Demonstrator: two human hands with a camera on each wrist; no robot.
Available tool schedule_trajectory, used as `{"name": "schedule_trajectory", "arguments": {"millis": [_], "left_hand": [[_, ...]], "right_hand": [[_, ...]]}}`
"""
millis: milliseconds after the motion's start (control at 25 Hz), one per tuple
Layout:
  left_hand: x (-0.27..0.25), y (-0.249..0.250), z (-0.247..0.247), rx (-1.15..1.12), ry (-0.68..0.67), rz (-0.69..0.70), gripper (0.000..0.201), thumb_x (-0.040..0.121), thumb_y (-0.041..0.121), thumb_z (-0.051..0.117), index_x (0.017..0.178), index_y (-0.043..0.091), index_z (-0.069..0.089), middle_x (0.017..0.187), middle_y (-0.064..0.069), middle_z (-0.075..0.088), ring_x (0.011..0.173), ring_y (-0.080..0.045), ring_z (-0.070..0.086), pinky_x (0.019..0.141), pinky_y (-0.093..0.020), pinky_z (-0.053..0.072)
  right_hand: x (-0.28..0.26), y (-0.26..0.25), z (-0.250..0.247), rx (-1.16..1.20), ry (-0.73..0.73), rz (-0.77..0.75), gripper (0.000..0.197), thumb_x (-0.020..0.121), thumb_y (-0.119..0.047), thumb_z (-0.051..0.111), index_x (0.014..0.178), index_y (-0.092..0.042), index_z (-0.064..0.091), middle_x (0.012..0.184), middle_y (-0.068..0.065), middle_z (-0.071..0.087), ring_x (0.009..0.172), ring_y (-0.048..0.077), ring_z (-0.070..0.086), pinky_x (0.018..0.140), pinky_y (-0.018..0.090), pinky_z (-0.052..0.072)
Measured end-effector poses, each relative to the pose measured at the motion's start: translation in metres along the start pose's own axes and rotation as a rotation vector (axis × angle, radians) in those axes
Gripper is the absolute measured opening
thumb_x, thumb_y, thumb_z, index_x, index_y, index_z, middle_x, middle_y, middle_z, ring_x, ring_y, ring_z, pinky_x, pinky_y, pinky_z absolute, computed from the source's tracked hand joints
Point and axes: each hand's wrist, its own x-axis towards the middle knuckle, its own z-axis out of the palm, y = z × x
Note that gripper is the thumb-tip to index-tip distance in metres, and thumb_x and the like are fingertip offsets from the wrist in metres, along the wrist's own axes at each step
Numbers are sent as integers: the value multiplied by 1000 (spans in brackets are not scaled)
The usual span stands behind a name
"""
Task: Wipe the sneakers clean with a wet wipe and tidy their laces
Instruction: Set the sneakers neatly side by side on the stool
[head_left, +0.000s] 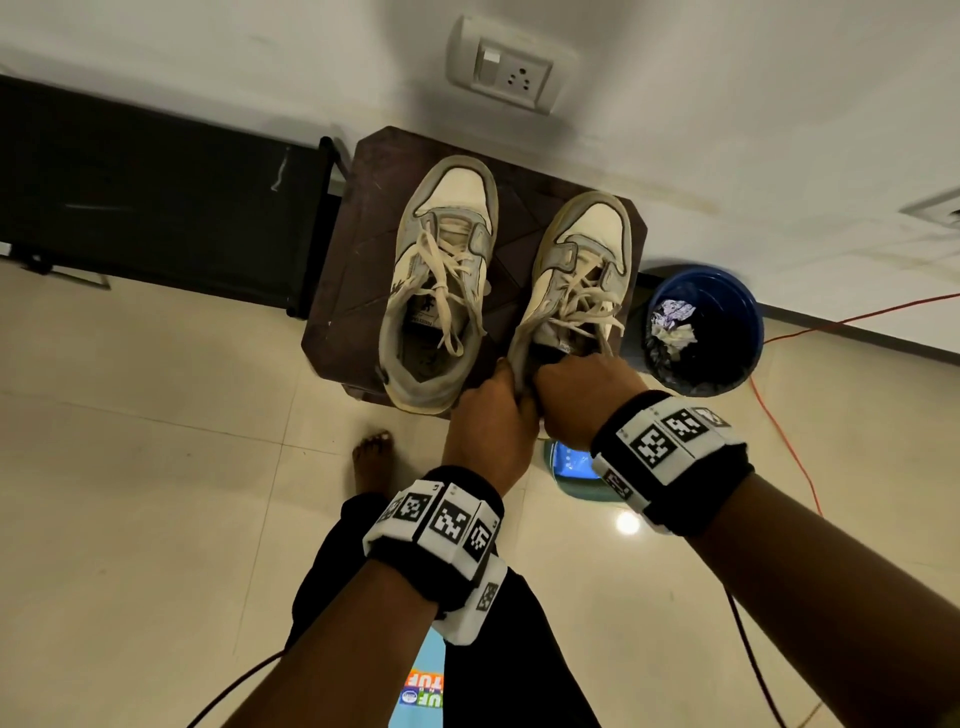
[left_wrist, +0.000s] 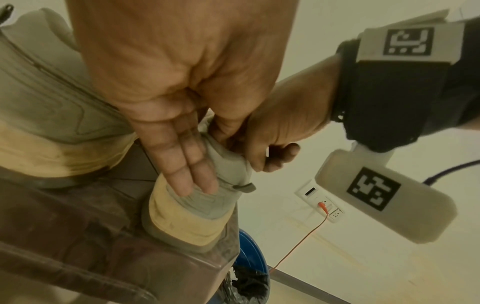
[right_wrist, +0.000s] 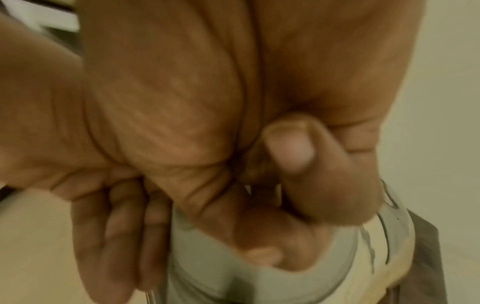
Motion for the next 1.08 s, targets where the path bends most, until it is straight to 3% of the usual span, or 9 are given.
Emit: {"name": "schedule_trajectory", "arguments": {"millis": [200,320,400,520,600,720,840,1000,1080], "left_hand": [[-8,0,5,-76,21,-2,33,92,27,42,116,7,54,89,-12,68,85,-32,64,77,-46,53],[-5,0,4,-121,35,-44,27,90,26,43,104,8,59,84,-13,67,81,-31,64,76,-46,54],[-4,1,1,-157,13,-60,21,91,25,44,94,11,60,78,-11,66,75,-29,65,73,-46,55],[-5,2,-2,-170,18,-65,20,95,24,45,91,12,60,74,-9,66,69,-25,65,71,-45,56],[-6,1,2,-154,42,-56,20,96,24,45,97,12,60,79,-8,67,74,-25,65,73,-42,56],[-12,-1,5,-159,11,-54,25,97,26,45,114,14,59,92,-6,70,85,-23,67,79,-38,56],[-27,1,-7,-142,-35,-36,24,96,31,44,111,21,61,96,-2,70,89,-21,66,83,-41,54],[-50,-1,-52,27,359,-49,19,94,25,52,104,19,67,91,-2,71,82,-19,64,74,-34,53],[-50,-3,-75,7,513,-104,17,92,23,53,104,18,64,96,-3,68,85,-19,63,69,-29,48]], "right_hand": [[-2,-4,25,371,-170,88,23,81,-30,55,98,-17,63,95,3,63,92,25,62,69,27,44],[13,-6,30,396,-184,137,25,83,-36,52,94,-16,62,98,6,65,95,27,63,76,30,49],[14,-7,27,341,-123,174,28,87,-37,50,101,-15,62,99,4,63,97,26,63,80,34,50],[4,-8,27,229,75,185,21,90,-31,50,98,-16,62,97,3,64,92,26,64,73,34,48],[-4,-8,37,258,148,197,17,88,-29,51,93,-17,62,95,5,66,88,28,64,66,32,44],[-8,-11,51,373,109,217,18,84,-30,53,95,-19,62,96,5,66,88,29,65,66,31,44],[-15,-20,62,479,237,248,15,84,-26,53,95,-18,59,105,5,62,87,33,63,68,35,51],[-41,-34,70,850,729,501,26,76,-16,59,102,-15,60,119,3,54,83,30,61,64,38,52],[-48,-29,63,1154,807,753,28,81,-22,59,108,-17,60,113,3,60,91,29,61,72,34,46]]}}
